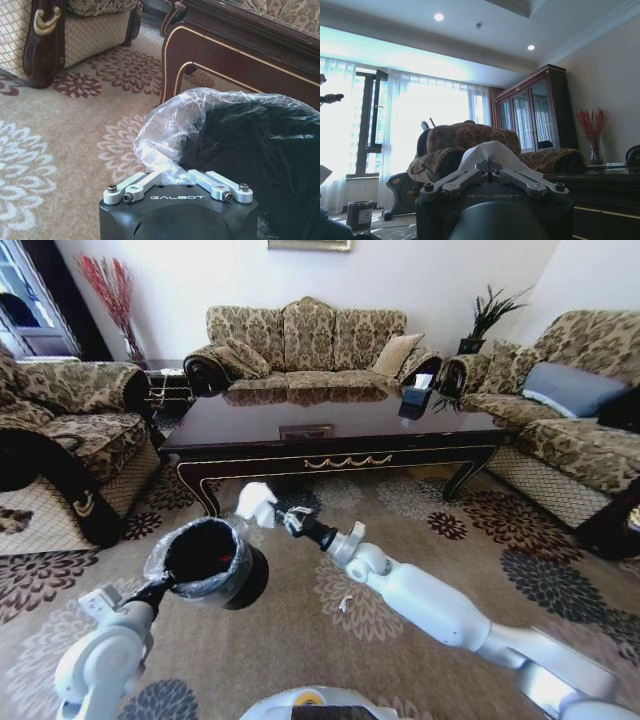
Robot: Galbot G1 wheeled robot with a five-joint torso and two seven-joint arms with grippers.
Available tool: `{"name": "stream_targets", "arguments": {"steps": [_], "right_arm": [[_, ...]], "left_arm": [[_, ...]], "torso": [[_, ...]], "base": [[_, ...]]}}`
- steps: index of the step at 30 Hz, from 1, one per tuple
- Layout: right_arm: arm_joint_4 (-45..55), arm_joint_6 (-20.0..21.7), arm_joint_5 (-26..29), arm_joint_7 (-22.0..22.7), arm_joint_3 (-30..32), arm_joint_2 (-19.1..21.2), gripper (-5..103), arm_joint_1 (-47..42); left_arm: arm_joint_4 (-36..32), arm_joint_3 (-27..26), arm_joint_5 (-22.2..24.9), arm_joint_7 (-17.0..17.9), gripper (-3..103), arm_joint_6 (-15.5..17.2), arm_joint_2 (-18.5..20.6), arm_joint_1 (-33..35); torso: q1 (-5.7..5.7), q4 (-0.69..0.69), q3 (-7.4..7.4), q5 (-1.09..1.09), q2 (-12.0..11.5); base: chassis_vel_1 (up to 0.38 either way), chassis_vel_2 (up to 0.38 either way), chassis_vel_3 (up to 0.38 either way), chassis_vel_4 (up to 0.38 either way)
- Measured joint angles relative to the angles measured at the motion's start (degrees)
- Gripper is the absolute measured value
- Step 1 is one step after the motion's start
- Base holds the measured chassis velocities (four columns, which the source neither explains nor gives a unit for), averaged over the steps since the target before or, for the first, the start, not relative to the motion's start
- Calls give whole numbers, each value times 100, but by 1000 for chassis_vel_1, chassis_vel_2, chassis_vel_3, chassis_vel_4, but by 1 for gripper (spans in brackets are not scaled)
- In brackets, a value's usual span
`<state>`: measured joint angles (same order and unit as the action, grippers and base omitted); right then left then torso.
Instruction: Move to the front of the table and pick up the trash from the floor, then place it into the trash bin.
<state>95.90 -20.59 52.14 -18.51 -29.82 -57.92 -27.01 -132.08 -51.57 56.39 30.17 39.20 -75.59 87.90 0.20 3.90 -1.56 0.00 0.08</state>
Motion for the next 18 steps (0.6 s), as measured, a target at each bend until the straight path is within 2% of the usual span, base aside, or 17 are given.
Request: {"name": "stream_targets", "arguments": {"steps": [8,12,18], "right_arm": [[-304,-90,-231,16,-510,-483,0,306],[-490,-122,-292,25,-806,-898,0,586],[-661,-126,-407,48,-968,-1185,0,780]], "left_arm": [[180,25,-16,70,3,64,84,-53],[295,30,-7,74,3,66,99,-108],[316,37,-6,57,3,66,78,-128]], "torso": [[0,-1,0,-1,0],[0,0,0,-1,0],[0,-1,0,-1,0]], "base": [[0,0,0,0],[0,0,0,0],[0,0,0,0]]}}
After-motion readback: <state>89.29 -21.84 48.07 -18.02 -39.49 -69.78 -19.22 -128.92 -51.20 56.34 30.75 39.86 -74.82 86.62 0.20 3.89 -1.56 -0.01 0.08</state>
